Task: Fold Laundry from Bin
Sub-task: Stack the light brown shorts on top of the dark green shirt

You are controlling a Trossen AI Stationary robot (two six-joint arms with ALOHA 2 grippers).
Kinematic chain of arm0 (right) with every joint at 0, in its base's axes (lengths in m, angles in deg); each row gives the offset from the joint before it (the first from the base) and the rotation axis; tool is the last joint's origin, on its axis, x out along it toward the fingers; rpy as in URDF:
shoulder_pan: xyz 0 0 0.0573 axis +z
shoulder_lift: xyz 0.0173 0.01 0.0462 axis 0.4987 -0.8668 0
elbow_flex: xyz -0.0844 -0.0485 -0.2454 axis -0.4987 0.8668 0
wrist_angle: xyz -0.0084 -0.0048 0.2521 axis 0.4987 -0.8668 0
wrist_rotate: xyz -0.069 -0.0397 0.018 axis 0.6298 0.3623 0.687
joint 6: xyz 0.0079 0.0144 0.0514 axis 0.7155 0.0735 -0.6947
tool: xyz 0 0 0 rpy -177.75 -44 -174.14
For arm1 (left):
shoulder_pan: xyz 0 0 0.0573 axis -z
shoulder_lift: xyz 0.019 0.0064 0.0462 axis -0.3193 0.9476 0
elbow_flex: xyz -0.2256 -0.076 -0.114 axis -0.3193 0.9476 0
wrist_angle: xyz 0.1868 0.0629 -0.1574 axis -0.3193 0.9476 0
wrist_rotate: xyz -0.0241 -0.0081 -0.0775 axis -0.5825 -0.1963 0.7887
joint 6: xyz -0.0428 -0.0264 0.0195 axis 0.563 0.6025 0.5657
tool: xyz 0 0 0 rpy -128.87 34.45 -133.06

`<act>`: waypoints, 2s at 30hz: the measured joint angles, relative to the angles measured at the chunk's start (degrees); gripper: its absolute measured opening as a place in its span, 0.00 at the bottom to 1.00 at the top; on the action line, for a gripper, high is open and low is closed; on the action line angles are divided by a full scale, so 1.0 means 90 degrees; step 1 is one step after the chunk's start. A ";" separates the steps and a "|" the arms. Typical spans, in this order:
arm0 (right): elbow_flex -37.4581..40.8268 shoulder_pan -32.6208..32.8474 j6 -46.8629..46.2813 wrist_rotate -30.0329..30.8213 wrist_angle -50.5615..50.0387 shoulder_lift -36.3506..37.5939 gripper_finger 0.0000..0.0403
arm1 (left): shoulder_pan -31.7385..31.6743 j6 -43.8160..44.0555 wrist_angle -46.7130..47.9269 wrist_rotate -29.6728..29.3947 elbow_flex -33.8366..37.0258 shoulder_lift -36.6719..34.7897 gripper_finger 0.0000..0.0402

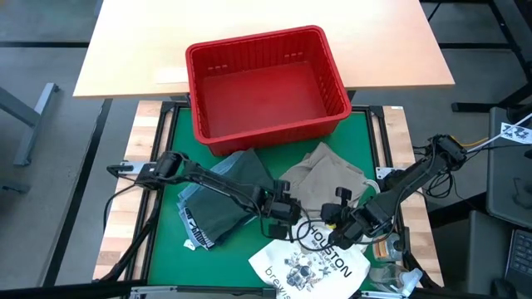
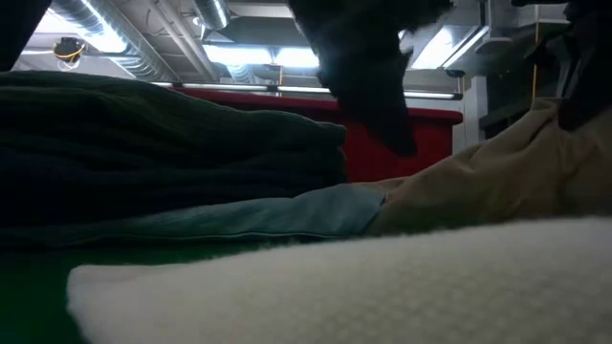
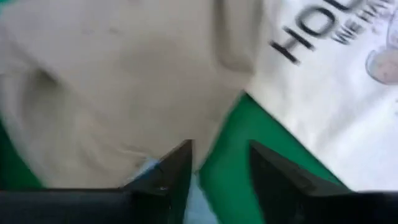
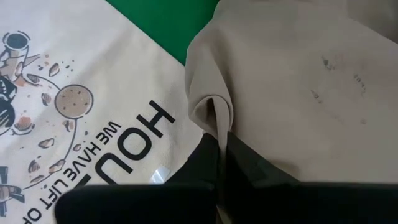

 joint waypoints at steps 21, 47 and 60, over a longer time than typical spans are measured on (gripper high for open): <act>0.0000 0.0000 0.0002 -0.0087 0.0009 0.0000 0.02 | -0.0082 -0.0667 -0.0234 -0.0569 -0.0002 0.0751 0.36; -0.0004 0.0000 -0.0124 -0.0221 -0.0234 0.0000 0.02 | -0.0425 -0.1273 -0.0899 -0.0894 0.0000 0.0922 0.02; -0.1031 0.0002 -0.0146 0.0422 -0.0811 0.0000 0.01 | -0.0760 -0.2579 -0.0783 -0.1299 -0.0619 0.0043 0.00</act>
